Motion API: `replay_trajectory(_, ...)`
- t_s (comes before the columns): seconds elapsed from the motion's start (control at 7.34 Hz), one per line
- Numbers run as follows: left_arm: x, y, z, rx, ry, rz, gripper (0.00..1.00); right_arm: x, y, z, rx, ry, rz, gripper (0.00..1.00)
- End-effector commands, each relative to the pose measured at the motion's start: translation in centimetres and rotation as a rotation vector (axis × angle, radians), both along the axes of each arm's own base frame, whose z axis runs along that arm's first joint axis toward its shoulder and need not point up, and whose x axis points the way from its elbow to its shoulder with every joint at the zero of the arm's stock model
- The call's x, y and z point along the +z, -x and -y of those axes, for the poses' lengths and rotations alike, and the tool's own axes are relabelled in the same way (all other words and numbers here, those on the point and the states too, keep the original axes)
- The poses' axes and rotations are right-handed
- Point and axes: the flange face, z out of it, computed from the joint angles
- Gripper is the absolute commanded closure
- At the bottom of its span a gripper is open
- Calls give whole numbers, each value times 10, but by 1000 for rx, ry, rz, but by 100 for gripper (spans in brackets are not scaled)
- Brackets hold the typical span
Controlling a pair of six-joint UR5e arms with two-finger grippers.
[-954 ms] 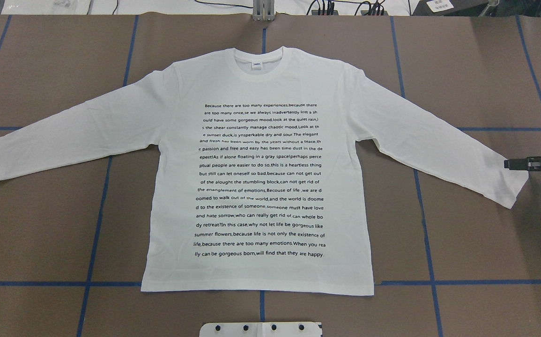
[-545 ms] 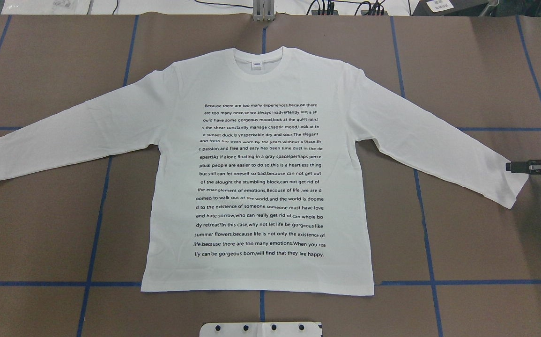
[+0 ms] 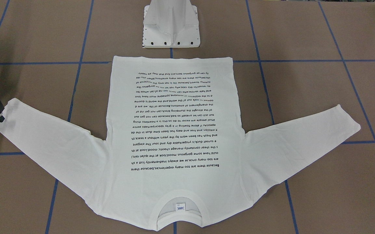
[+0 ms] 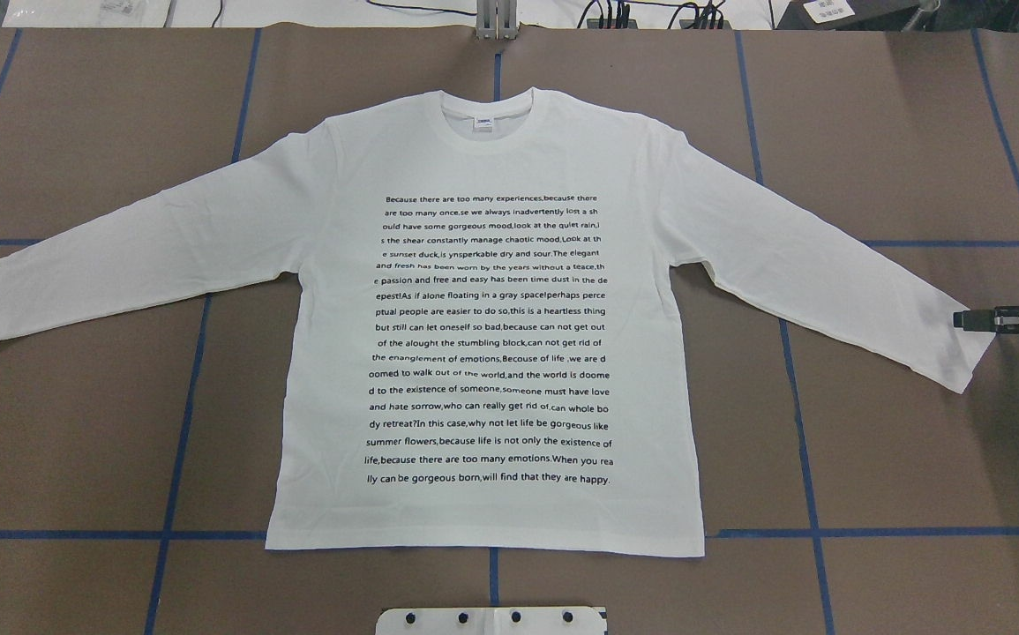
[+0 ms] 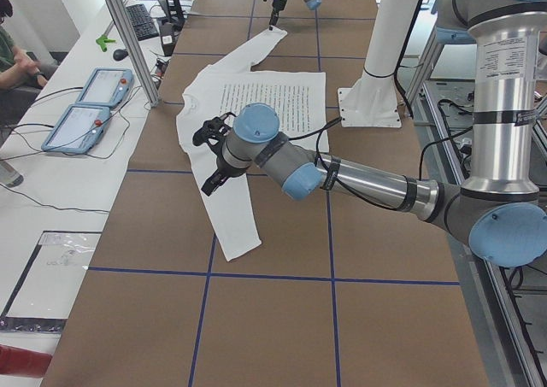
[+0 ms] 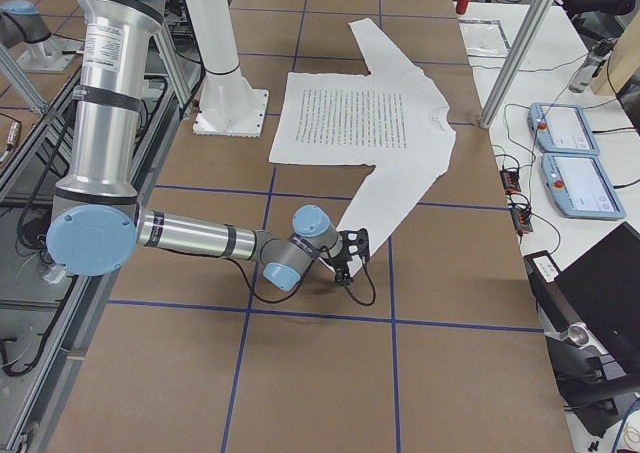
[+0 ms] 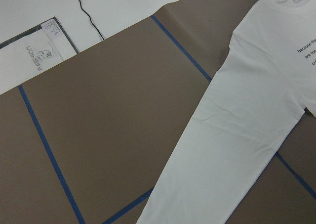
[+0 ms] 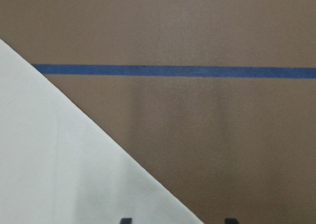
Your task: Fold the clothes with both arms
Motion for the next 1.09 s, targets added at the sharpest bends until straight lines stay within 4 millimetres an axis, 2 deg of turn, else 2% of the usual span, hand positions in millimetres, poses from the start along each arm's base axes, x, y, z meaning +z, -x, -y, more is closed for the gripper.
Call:
replay_trajectory(0.0,0,1,0,-1,-1,0,0,4,-1,-3,-3,7,-5,36)
replay_trajectory(0.14,0,0,0,1,-1,0,0,5,-1,-4,-2,9,-5,55)
replay_trajectory(0.27,0,1,0,-1,0,0,0,5,-2,-4,-5,10,-3,96)
replay_trajectory(0.41,0,0,0,1,-1,0,0,3,-2,-4,-7,9,0,100)
replay_trajectory(0.68,1,1,-1,-1,2,0,0,-11,-2,-3,-9,-7,20,100)
replay_trajectory(0.82,1,1,-1,-1,2,0,0,-26,-5,-1,-9,-14,34,100)
replay_trajectory(0.95,1,1,-2,-1,2,0,0,-51,-21,8,13,1,53,100)
